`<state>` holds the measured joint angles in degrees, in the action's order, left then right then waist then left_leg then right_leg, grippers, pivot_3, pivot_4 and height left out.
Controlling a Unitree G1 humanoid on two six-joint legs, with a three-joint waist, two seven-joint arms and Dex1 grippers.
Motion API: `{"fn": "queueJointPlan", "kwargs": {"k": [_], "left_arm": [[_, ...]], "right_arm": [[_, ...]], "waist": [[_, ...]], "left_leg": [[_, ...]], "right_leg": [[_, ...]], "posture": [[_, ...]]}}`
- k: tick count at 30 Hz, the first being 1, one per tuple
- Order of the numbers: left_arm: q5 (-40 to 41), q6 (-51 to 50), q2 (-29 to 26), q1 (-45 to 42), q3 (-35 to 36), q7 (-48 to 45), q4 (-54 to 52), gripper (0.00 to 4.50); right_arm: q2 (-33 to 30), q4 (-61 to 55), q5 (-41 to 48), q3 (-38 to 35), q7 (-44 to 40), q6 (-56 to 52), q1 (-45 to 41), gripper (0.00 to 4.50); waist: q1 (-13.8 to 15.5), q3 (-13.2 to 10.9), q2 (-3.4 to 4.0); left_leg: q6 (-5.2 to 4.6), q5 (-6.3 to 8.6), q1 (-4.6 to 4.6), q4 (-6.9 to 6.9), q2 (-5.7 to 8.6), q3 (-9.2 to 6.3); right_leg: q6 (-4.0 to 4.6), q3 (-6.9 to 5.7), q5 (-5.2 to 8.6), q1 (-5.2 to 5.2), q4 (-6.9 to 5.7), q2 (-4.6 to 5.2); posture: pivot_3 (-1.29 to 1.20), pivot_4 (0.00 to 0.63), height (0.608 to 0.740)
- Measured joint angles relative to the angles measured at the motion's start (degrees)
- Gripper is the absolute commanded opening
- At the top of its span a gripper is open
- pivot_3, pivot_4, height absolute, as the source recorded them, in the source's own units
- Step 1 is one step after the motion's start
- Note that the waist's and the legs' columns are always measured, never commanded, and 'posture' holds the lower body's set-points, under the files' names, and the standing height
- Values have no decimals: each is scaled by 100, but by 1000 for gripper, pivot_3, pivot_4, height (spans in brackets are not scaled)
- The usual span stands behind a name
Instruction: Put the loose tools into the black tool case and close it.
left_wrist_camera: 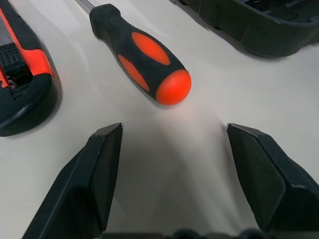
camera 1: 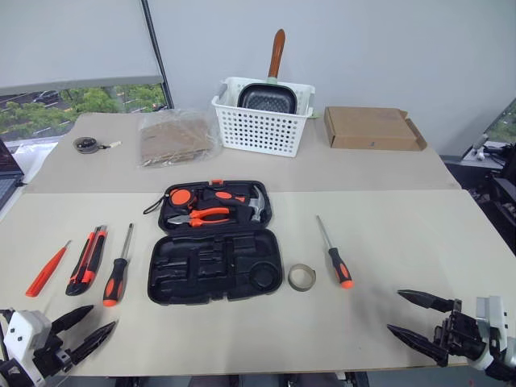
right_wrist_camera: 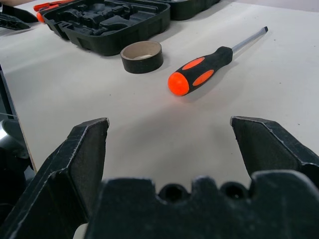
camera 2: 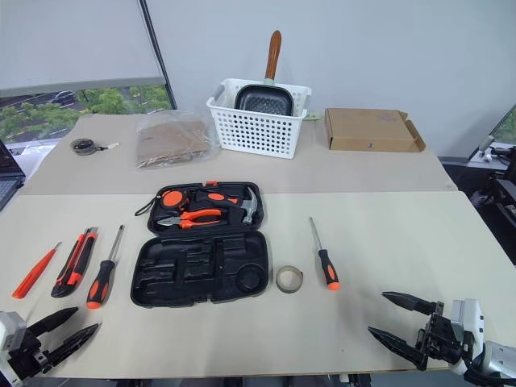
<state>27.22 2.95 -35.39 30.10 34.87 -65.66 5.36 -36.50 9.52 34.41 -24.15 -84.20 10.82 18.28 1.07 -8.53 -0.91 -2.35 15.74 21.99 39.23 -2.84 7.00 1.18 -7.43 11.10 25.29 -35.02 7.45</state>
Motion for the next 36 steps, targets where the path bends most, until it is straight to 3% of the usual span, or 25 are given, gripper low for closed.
{"fn": "queueJointPlan", "kwargs": {"k": [12,19,22,27,29,36], "left_arm": [[295,-40,-13,-1,23,-81,115,3547],[1351,-852,-6,216,533,65,-710,3547],[1558,-1478,-22,23,601,852,-1302,3547],[1178,-2435,83,-248,315,2667,-2417,3547],[1100,-2648,157,-289,189,3056,-2708,3547],[713,-3495,648,-242,5,4537,-3495,3547]], "right_arm": [[-22,-224,14,23,183,-78,-70,4500],[-314,-878,426,4,259,-738,-194,4500],[-486,-1233,654,17,368,-1087,-608,4500],[-599,-1701,787,284,515,-1577,-1534,4500],[-601,-1823,856,397,551,-1698,-1729,4500],[-651,-1914,935,686,481,-2056,-2233,4500]], "waist": [[0,0,1],[-10,-4,-2],[-15,-9,3],[-12,-10,-1],[-12,-10,-2],[-2,-9,-4]], "left_leg": [[0,0,2,0,0,0],[0,0,4,0,-1,-3],[0,0,-1,0,0,-5],[3,-4,4,0,4,-4],[3,-4,12,0,5,-2],[-54,-1,17,0,5,3]], "right_leg": [[0,0,0,2,1,0],[-1,8,1,2,2,4],[-1,21,1,-5,2,2],[-6,16,-3,-18,-6,-22],[-41,17,-25,-14,-6,-45],[-40,20,-14,-15,5,-53]], "posture": [[0,150,700],[0,150,700],[0,150,700],[0,150,700],[0,150,700],[0,150,700]]}}
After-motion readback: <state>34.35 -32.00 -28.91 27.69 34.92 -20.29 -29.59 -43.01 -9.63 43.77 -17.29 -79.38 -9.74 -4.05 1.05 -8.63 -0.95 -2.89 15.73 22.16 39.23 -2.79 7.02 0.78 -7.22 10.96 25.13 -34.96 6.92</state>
